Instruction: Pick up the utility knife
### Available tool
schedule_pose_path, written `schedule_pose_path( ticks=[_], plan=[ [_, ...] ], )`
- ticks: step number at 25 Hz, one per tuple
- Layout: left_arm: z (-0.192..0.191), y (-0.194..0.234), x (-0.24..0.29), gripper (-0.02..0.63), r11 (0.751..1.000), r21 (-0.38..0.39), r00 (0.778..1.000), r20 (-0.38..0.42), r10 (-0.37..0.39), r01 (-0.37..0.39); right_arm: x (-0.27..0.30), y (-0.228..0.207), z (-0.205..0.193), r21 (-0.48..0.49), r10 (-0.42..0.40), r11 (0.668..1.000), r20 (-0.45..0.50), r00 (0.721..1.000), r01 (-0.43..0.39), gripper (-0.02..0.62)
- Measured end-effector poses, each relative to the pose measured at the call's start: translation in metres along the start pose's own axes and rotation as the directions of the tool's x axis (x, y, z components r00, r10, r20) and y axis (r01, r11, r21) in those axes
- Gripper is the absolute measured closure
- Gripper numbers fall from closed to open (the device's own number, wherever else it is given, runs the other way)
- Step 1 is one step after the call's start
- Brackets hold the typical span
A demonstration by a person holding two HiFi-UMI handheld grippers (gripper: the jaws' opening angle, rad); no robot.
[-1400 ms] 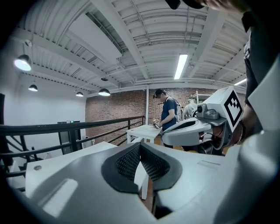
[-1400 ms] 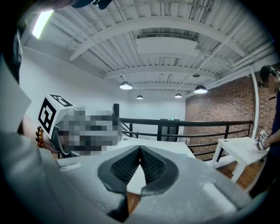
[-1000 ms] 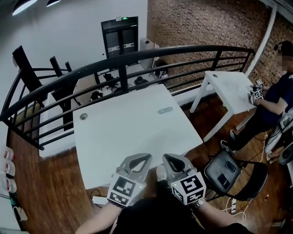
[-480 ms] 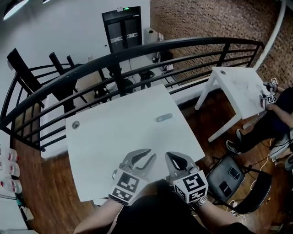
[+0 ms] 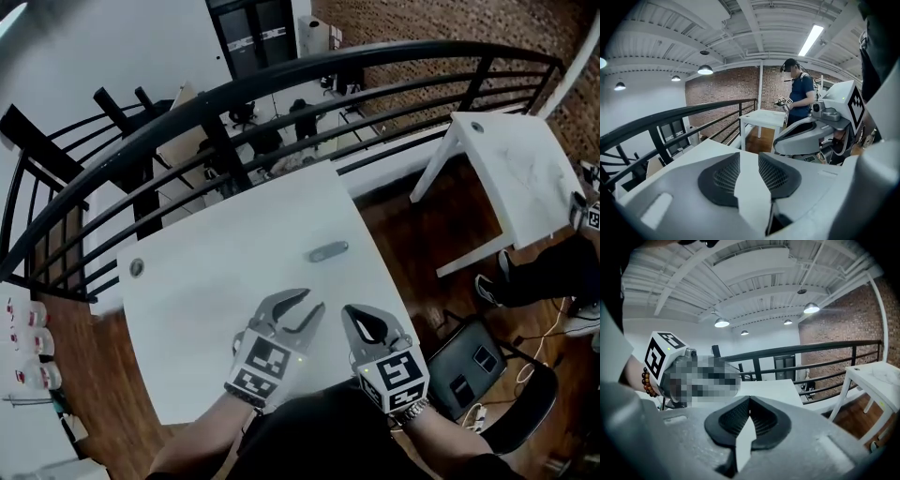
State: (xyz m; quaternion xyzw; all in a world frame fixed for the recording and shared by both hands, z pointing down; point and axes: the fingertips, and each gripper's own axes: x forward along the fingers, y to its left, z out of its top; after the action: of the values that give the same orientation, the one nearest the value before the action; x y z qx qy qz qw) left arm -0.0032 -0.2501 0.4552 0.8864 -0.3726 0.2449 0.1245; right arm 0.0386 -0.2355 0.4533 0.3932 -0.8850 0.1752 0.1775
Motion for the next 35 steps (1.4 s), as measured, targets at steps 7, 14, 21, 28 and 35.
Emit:
schedule_pose_path(
  ticks=[7, 14, 21, 28, 35],
  plan=[
    [-0.016, 0.036, 0.061, 0.460, 0.999, -0.039, 0.996, -0.089, 0.009, -0.013, 0.036, -0.034, -0.007, 0.014, 0.041, 0.999, -0.054, 0.998, -0.040, 0.603],
    [-0.050, 0.069, 0.118, 0.442, 0.996, -0.075, 0.981, -0.192, 0.038, -0.053, 0.063, -0.061, -0.022, 0.033, 0.078, 0.997, -0.121, 0.990, -0.074, 0.603],
    [-0.069, 0.091, 0.155, 0.394, 0.993, -0.083, 0.971, -0.227, 0.068, -0.089, 0.084, -0.078, -0.034, 0.049, 0.109, 0.994, -0.163, 0.981, -0.103, 0.603],
    [-0.086, 0.096, 0.176, 0.362, 0.995, -0.071, 0.957, -0.287, 0.050, -0.073, 0.090, -0.090, -0.041, 0.068, 0.117, 0.992, -0.179, 0.977, -0.106, 0.603],
    [-0.098, 0.089, 0.186, 0.354, 0.996, -0.084, 0.945, -0.327, 0.002, -0.031, 0.090, -0.102, -0.043, 0.083, 0.105, 0.992, -0.182, 0.978, -0.091, 0.603]
  ],
)
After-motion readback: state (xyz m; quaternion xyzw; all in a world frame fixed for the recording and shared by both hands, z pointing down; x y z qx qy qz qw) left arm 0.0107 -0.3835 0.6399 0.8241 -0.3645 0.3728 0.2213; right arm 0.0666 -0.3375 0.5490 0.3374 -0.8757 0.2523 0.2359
